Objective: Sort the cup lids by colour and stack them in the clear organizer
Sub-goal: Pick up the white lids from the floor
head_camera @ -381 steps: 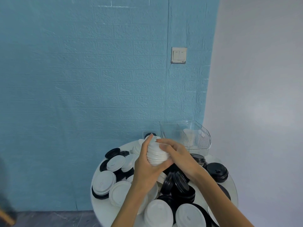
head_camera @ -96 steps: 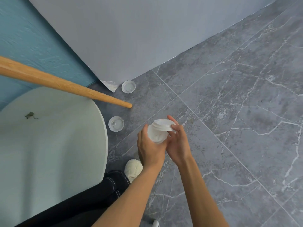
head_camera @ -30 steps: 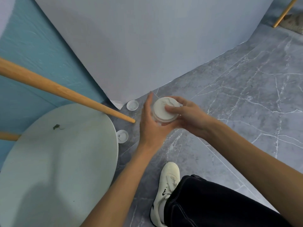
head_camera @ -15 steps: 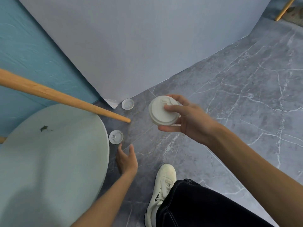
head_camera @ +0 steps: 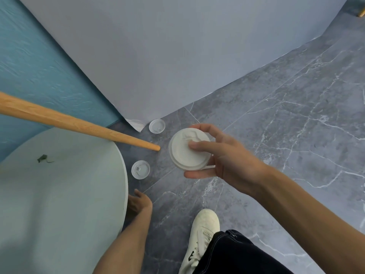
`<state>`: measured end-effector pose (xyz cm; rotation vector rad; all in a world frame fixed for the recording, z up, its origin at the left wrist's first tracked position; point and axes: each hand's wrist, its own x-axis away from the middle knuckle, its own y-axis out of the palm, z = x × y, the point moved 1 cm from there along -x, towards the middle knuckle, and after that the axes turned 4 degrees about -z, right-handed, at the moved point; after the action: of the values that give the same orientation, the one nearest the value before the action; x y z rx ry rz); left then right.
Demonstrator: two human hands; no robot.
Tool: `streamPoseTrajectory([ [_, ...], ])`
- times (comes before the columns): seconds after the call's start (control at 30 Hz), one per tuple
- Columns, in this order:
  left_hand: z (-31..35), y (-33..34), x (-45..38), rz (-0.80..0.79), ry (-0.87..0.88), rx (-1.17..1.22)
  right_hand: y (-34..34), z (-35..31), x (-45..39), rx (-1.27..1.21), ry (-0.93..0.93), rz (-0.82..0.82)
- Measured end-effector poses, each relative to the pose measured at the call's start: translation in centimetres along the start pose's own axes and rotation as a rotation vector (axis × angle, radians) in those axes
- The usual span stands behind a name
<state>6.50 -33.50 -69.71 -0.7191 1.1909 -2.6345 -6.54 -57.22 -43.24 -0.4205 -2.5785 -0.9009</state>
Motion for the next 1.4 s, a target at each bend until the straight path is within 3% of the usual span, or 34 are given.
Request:
streamPoseTrajectory([
  [0.1, -0.3, 0.8, -1.9, 0.012, 0.006, -0.087, 0.1, 1.3, -0.5, -0.010, 0.014, -0.045],
  [0.3, -2.3, 3.1, -3.5, -0.134, 0.108, -0.285, -1.6, 3.5, -1.4, -0.004, 0.052, -0.007],
  [0.5, -3.3, 4.4, -0.5, -0.101, 0.414, -0.412, -4.1, 5.2, -1.7, -0.011, 0.073, 0.069],
  [0.7, -3.3, 5.1, 2.4, -0.164, 0.533, -0.487, -5.0, 7.0, -1.9, -0.030, 0.080, 0.101],
  [0.8, -1.1, 4.4, 5.1, -0.134, 0.558, -0.280, -5.5, 7.8, -2.0, -0.039, 0.080, 0.134],
  [0.9, 3.7, 1.8, 9.3, -0.243, 0.520, 0.093, -6.3, 8.1, -2.2, -0.057, 0.066, 0.188],
  [1.0, 9.5, -2.1, 12.3, -0.430, 0.242, 0.578, -7.1, 7.9, -2.5, -0.073, 0.034, 0.265],
  [1.1, 13.8, -5.4, 14.0, -0.786, -0.029, 0.952, -7.6, 7.1, -2.9, -0.051, -0.025, 0.349],
  [1.2, 15.9, -6.6, 14.8, -1.026, -0.112, 1.001, -7.2, 6.3, -3.4, -0.016, -0.050, 0.349],
  [1.4, 17.5, -5.6, 14.9, -0.916, 0.081, 0.721, -5.6, 4.7, -3.8, -0.153, -0.050, 0.237],
])
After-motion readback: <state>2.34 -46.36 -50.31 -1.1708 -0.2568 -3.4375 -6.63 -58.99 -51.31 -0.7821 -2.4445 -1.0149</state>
